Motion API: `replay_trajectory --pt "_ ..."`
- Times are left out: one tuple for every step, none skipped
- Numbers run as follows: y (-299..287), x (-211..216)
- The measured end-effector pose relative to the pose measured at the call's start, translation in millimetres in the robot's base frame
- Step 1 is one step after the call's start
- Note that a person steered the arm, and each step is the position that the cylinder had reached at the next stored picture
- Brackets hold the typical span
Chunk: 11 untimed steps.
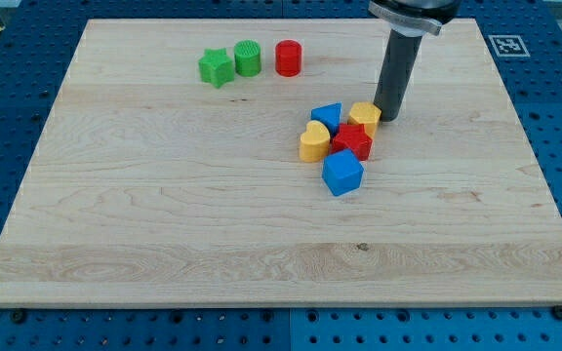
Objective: Move your arm towards the top left of the board
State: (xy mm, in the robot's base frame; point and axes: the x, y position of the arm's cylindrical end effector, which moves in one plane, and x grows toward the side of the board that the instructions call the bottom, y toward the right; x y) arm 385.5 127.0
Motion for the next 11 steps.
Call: replay_trajectory --pt "-4 -31" --pt "-25 -73" --pt "-44 -128" --pt "-87 -178" --pt "-121 -193" --pt "-163 -193" --pt "-201 -193" --pt "-231 -193" --pt "-255 -193" --pt "-225 -179" --pt "-153 -141"
